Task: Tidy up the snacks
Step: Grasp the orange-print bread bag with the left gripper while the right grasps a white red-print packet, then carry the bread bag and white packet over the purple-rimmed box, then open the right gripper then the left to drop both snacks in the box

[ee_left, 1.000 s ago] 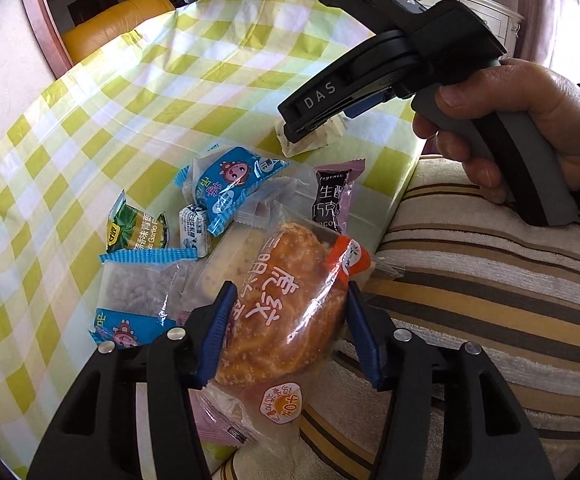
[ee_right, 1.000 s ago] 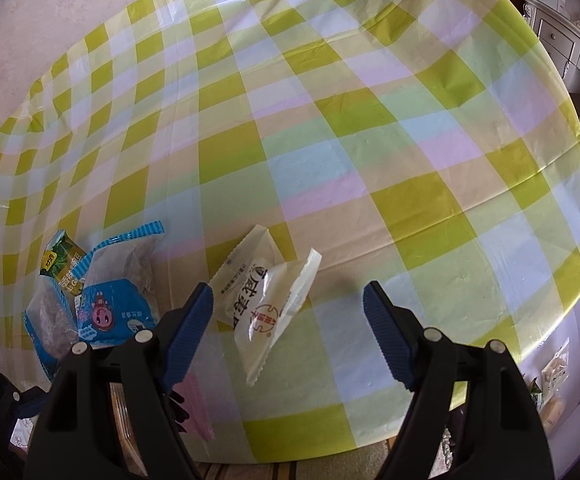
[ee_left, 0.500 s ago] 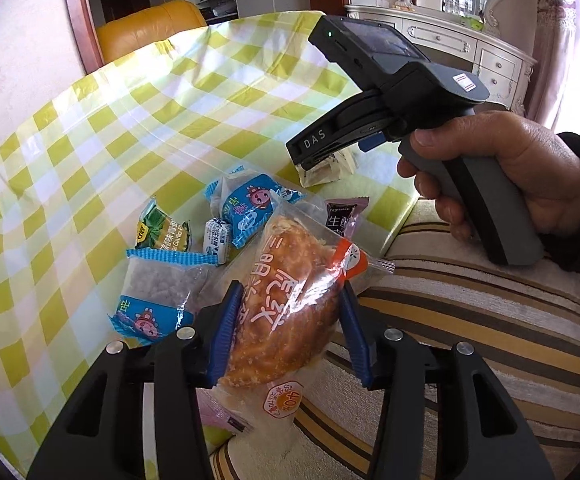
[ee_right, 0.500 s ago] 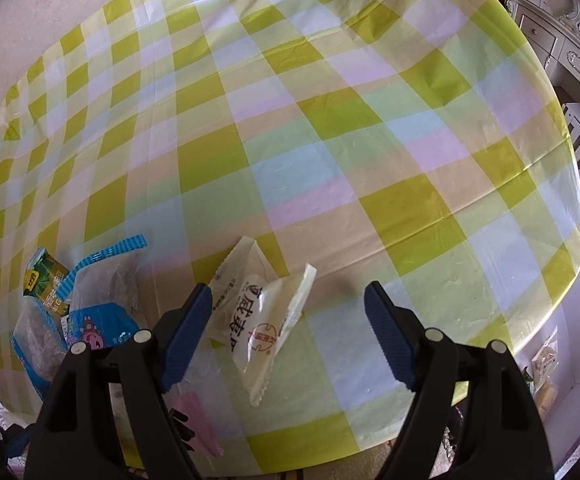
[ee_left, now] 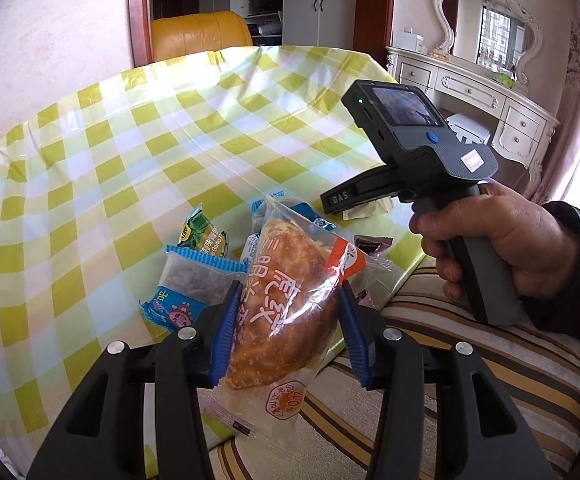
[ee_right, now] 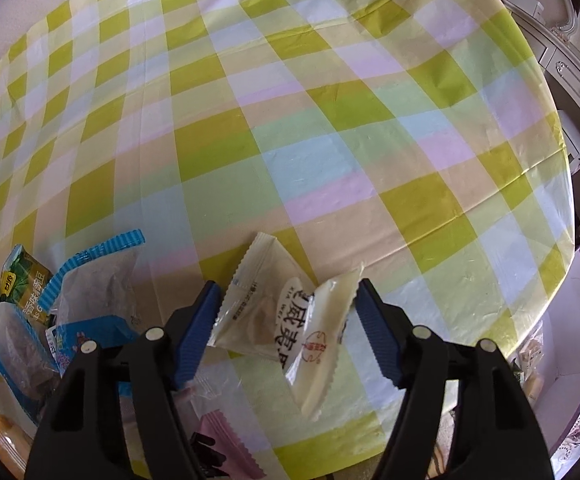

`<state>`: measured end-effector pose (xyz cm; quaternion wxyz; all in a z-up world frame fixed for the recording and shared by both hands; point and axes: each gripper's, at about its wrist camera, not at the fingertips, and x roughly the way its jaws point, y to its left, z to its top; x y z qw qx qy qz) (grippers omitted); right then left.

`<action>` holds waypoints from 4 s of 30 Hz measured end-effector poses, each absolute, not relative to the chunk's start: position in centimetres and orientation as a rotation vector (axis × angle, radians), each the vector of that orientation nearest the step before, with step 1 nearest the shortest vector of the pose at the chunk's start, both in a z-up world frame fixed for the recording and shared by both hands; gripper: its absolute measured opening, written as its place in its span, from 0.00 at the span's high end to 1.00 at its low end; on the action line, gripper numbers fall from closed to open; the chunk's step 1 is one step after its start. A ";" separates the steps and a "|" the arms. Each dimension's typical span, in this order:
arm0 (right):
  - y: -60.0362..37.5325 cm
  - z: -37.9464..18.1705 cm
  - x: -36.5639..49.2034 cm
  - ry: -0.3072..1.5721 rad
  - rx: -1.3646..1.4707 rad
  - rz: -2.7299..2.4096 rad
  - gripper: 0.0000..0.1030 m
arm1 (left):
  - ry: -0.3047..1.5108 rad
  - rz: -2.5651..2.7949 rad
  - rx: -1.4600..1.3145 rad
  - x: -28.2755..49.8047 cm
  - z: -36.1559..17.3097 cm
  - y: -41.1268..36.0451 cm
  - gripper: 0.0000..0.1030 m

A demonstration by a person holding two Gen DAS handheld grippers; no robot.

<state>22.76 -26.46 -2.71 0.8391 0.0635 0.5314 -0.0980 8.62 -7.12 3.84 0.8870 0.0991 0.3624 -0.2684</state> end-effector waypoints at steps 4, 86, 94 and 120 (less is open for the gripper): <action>-27.0 -2.6 22.2 1.114 0.144 -0.179 0.50 | 0.752 -0.538 0.191 8.7 4.0 -6.9 0.56; -60.1 -4.3 3.1 1.046 0.445 -0.619 0.57 | 0.944 -1.063 0.619 9.3 -1.8 -47.3 0.56; -61.6 -4.5 2.4 1.036 0.468 -0.674 0.43 | 0.907 -1.075 0.563 9.5 -1.0 -47.4 0.27; -55.2 -0.3 5.2 0.988 0.411 -0.513 0.26 | 0.857 -0.832 0.307 12.8 2.3 -39.2 0.26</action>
